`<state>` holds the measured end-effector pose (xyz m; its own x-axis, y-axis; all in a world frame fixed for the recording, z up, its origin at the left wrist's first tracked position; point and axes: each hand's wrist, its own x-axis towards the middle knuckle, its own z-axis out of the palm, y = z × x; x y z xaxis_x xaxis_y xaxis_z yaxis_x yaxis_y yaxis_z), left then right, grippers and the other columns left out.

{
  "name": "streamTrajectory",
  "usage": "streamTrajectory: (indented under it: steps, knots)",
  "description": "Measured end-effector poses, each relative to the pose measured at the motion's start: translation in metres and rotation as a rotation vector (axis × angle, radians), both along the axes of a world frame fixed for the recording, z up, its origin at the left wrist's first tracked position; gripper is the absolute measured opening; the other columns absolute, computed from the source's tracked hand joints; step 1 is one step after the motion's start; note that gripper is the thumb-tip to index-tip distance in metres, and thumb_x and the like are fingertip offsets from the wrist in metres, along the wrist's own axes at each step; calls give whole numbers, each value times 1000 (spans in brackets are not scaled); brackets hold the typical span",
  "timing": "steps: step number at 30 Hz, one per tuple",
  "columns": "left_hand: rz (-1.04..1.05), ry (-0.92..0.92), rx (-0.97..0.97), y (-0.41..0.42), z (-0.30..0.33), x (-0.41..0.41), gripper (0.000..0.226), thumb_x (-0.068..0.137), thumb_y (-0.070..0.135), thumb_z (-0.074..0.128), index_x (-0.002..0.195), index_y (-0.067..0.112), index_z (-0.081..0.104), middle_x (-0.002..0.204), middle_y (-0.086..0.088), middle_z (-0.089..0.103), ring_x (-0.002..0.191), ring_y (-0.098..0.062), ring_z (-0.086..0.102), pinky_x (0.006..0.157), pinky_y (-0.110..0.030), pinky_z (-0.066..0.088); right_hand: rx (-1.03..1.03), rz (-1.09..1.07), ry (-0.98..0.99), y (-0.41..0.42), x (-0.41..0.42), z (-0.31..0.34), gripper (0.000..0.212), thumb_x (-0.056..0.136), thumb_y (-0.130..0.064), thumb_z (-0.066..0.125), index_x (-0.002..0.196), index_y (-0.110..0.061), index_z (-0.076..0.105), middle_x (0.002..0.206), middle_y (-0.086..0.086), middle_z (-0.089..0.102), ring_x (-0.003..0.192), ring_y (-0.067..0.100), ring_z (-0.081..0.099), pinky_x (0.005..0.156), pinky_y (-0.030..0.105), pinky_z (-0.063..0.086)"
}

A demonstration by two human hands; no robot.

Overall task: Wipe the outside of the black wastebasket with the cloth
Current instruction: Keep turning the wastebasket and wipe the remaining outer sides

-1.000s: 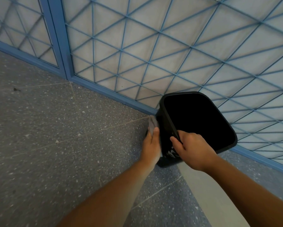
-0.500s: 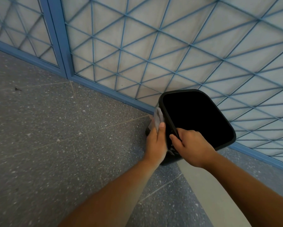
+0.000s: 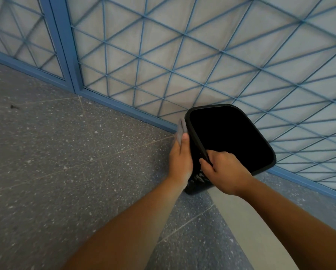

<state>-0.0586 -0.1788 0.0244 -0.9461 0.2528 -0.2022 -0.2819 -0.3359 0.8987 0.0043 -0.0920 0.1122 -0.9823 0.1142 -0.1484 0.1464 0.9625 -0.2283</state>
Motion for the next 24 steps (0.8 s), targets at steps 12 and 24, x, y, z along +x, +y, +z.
streamTrajectory:
  steps: [12, 24]
  knots:
    - [-54, -11, -42, 0, -12, 22, 43, 113, 27, 38, 149, 10, 53, 143, -13, 64, 137, -24, 59, 119, -48, 43, -16, -10, 1, 0, 1, 1, 26, 94, -35, 47, 72, -20, 48, 61, 1, 57, 54, 18, 56, 54, 35, 47]
    - [-22, -104, -65, -1, -19, 2, 42, 112, 30, 42, 143, 9, 61, 130, -15, 71, 125, -29, 67, 111, -47, 51, -32, -26, -15, 0, -1, 0, 26, 92, -33, 47, 69, -21, 47, 59, 1, 55, 51, 18, 55, 54, 38, 48]
